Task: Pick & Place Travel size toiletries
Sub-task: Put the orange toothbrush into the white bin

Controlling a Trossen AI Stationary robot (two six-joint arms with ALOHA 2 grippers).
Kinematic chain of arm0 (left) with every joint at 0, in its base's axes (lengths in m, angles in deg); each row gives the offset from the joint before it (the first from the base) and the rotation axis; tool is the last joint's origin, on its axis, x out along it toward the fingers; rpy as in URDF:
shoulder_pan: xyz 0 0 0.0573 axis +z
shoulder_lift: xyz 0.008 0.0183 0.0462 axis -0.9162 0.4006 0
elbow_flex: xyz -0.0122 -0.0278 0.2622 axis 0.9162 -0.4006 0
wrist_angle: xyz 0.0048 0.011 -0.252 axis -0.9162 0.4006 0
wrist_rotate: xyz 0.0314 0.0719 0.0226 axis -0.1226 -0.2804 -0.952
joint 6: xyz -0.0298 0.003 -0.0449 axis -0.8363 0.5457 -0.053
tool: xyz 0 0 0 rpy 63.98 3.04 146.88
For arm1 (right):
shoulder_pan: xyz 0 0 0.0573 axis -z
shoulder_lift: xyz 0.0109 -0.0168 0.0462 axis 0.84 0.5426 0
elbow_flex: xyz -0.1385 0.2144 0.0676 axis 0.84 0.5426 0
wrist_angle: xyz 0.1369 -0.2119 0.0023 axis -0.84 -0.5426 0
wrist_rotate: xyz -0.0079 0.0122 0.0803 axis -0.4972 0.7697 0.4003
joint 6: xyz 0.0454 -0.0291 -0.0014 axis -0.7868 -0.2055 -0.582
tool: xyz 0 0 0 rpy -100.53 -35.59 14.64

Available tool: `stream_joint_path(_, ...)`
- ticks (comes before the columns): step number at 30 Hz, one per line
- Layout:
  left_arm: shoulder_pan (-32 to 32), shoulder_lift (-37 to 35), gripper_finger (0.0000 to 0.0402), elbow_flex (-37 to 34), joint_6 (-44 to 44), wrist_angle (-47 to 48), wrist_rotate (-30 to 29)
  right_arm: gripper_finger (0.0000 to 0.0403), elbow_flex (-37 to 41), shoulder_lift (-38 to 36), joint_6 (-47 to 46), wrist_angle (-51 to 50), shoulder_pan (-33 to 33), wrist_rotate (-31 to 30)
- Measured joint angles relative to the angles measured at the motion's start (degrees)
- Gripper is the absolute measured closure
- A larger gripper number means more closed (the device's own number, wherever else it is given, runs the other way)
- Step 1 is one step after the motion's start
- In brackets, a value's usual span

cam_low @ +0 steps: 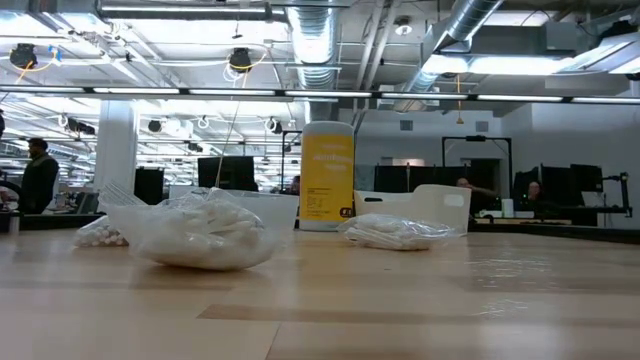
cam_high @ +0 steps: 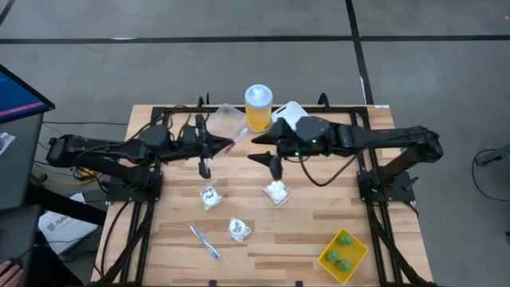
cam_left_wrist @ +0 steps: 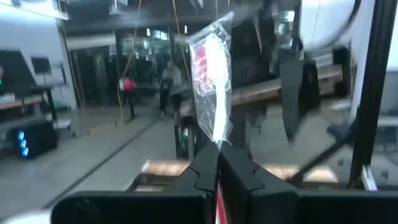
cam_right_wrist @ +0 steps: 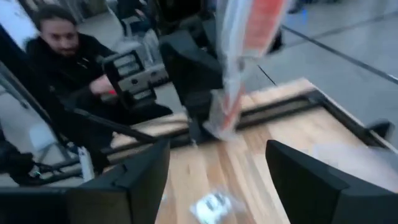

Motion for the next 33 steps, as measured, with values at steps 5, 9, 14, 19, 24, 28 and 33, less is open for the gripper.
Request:
stream_joint_path(5,-0.7,1.3,0.0399,0.1,0.0,-1.8,0.0,0.0152,0.0,1.8,2.0,6.2,2.6,1.1)
stream_joint_path(9,-0.7,3.7,0.0399,0.0,0.0,-3.2,0.1,0.0159,0.0,1.7,2.2,9.9,5.0,2.2)
stream_joint_path(14,-0.6,6.9,0.0399,0.0,0.5,-6.2,0.0,0.0179,0.0,1.6,2.9,10.2,6.6,2.4)
stream_joint_path(19,0.3,8.8,0.0399,0.0,0.6,-9.7,0.0,0.0244,0.0,1.5,2.9,9.7,6.8,2.4)
stream_joint_path(24,1.1,8.9,0.0399,0.0,0.6,-10.4,-0.3,0.0334,0.0,1.5,3.0,8.8,6.8,2.7)
stream_joint_path(28,1.5,8.9,0.0399,0.0,0.7,-10.4,-0.3,0.0363,0.0,1.5,3.5,8.8,6.7,3.0)
stream_joint_path(33,1.4,8.7,0.0389,0.0,0.6,-10.0,0.0,0.0357,0.0,1.5,3.4,7.8,8.6,2.4)
